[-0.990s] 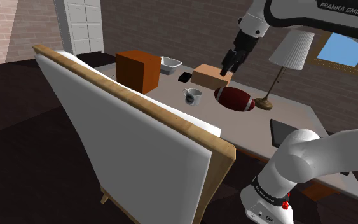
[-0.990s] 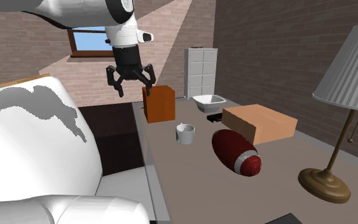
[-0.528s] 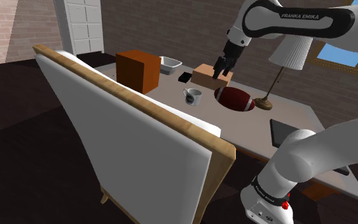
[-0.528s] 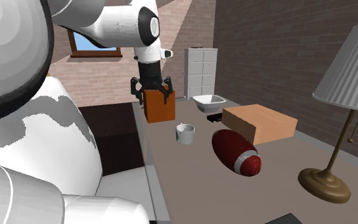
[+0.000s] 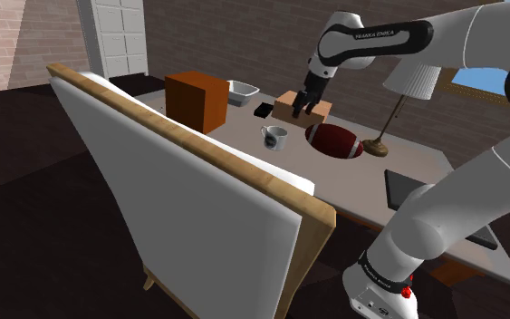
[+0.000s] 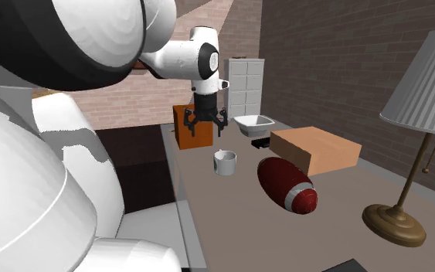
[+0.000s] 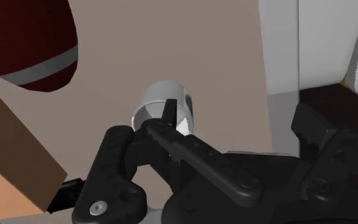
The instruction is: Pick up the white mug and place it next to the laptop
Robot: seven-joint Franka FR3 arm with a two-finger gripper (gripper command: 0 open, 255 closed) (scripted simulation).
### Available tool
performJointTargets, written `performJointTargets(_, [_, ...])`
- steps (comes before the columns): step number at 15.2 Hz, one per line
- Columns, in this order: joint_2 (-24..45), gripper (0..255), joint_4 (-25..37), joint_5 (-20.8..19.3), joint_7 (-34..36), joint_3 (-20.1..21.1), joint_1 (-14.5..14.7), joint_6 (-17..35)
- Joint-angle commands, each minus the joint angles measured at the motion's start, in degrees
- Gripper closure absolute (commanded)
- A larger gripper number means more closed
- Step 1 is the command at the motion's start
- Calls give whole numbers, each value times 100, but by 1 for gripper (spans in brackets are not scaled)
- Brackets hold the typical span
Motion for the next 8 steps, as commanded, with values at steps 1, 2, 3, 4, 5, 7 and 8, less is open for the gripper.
performJointTargets(1, [413, 0, 199, 96, -229, -149, -18, 154])
performJointTargets(2, [627, 0, 314, 159, -336, -211, -26, 220])
performJointTargets(3, [845, 0, 437, 228, -444, -268, -37, 279])
performJointTargets(4, [1065, 0, 568, 303, -554, -322, -51, 331])
performJointTargets(5, [1288, 0, 706, 384, -665, -370, -69, 377])
performJointTargets(7, [1741, 0, 1005, 558, -886, -450, -119, 447])
performJointTargets(8, [1970, 0, 1166, 650, -996, -482, -151, 472])
